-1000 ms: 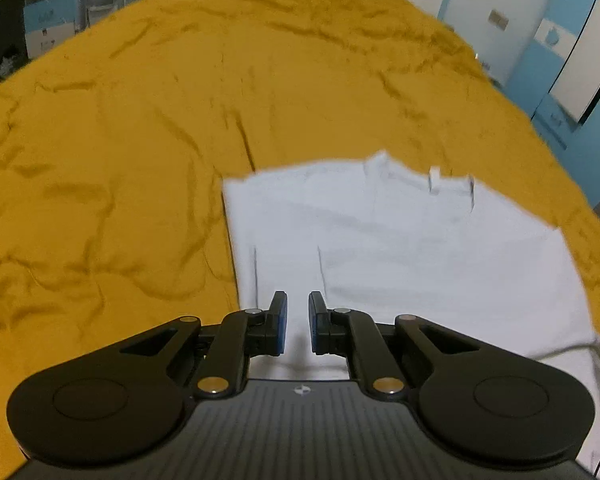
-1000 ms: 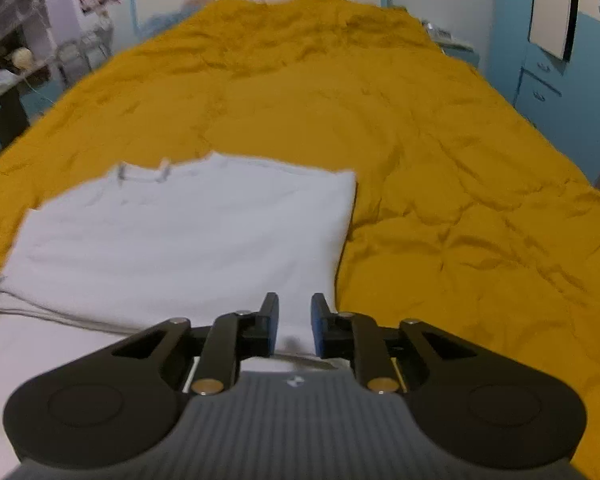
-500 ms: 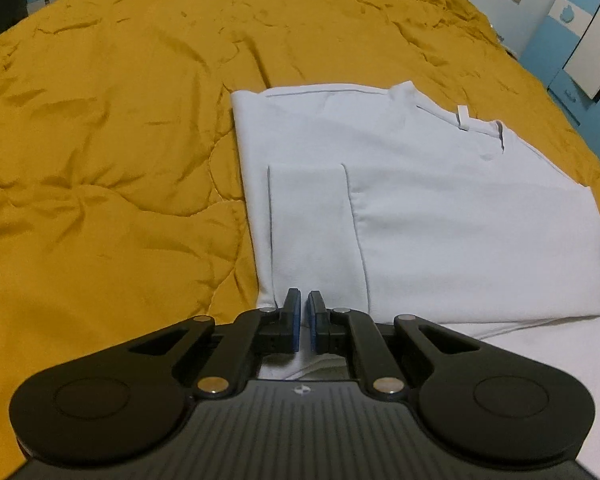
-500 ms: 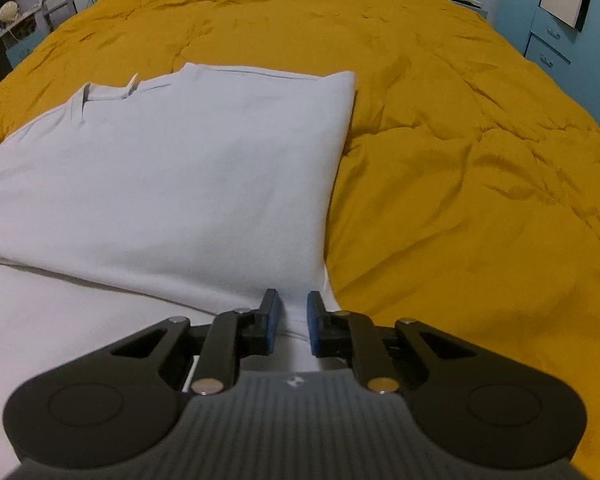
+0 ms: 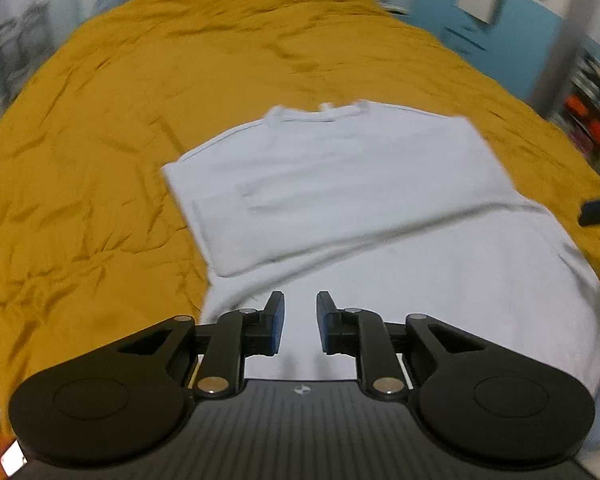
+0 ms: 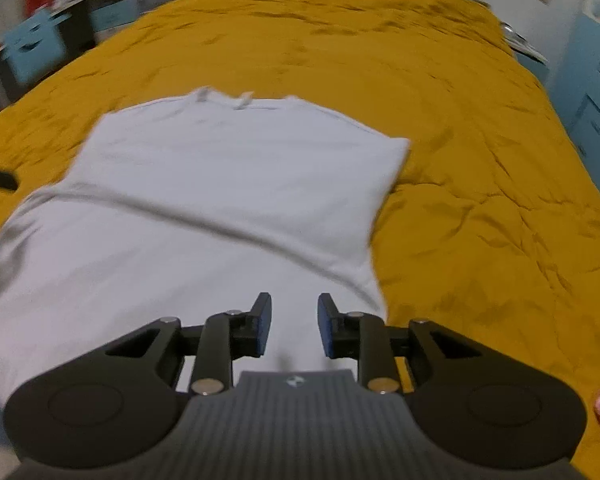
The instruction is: Fold small clothes
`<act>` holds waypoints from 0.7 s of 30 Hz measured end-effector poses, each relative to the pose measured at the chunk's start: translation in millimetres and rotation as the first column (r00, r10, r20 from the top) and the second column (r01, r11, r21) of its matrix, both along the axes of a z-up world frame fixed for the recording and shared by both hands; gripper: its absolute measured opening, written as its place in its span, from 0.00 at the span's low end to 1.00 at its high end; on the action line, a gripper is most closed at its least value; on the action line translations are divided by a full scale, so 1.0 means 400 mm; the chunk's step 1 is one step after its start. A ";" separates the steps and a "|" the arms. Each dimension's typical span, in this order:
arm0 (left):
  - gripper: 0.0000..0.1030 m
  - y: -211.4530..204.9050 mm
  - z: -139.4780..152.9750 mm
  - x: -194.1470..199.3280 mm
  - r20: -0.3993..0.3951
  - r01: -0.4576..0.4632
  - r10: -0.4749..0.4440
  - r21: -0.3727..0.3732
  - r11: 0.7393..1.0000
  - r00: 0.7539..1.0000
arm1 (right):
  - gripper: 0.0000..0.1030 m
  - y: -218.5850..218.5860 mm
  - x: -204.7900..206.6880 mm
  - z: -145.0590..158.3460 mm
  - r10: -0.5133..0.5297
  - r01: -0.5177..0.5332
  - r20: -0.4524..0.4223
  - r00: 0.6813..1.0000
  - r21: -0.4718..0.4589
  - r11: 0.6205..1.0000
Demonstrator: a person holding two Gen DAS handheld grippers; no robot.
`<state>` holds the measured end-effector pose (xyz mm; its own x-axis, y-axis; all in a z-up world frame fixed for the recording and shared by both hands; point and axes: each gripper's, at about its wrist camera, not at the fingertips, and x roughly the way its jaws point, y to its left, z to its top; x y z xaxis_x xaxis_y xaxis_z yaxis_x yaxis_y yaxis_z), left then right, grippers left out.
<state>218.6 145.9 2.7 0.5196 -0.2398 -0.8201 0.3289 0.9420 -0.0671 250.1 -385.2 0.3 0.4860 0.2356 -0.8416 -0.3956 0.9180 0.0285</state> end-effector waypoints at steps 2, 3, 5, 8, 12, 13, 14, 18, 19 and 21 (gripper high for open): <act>0.27 -0.021 0.020 -0.055 0.018 0.070 -0.071 0.021 0.997 0.997 | 0.26 0.007 -0.063 0.026 0.058 -0.058 0.012 0.998 -0.012 0.998; 0.28 -0.030 0.026 -0.077 0.020 0.099 -0.099 0.028 0.995 0.995 | 0.26 0.010 -0.092 0.035 0.086 -0.085 0.015 0.996 -0.020 0.996; 0.32 -0.046 0.033 -0.131 0.020 0.145 -0.146 0.047 0.988 0.989 | 0.30 0.021 -0.159 0.051 0.137 -0.137 0.016 0.990 -0.037 0.990; 0.36 -0.072 0.024 -0.217 0.007 0.234 -0.236 0.099 0.967 0.972 | 0.36 0.030 -0.245 0.052 0.199 -0.199 -0.004 0.980 -0.052 0.979; 0.49 -0.100 -0.004 -0.324 -0.020 0.344 -0.345 0.153 0.926 0.938 | 0.40 0.040 -0.349 0.010 0.268 -0.270 -0.031 0.963 -0.094 0.958; 0.55 -0.107 -0.013 -0.348 -0.030 0.370 -0.370 0.162 0.915 0.929 | 0.43 0.046 -0.376 -0.005 0.292 -0.295 -0.042 0.955 -0.106 0.950; 0.59 -0.117 -0.029 -0.373 -0.042 0.398 -0.397 0.175 0.901 0.917 | 0.46 0.051 -0.399 -0.018 0.314 -0.318 -0.053 0.948 -0.113 0.941; 0.67 -0.146 -0.106 -0.440 -0.109 0.486 -0.474 0.230 0.843 0.874 | 0.62 0.078 -0.477 -0.073 0.388 -0.393 -0.062 0.920 -0.135 0.910; 0.69 -0.155 -0.130 -0.456 -0.126 0.500 -0.485 0.253 0.828 0.866 | 0.65 0.084 -0.490 -0.085 0.402 -0.407 -0.060 0.914 -0.149 0.901; 0.70 -0.170 -0.176 -0.485 -0.151 0.518 -0.497 0.321 0.793 0.854 | 0.71 0.096 -0.516 -0.113 0.432 -0.436 -0.060 0.900 -0.187 0.880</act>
<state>24.5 77.7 -67.6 0.3522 -0.1592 -0.9223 0.7718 0.6068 0.1900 43.6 -346.9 -44.9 0.3585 0.2538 -0.8984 -0.7566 0.6427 -0.1204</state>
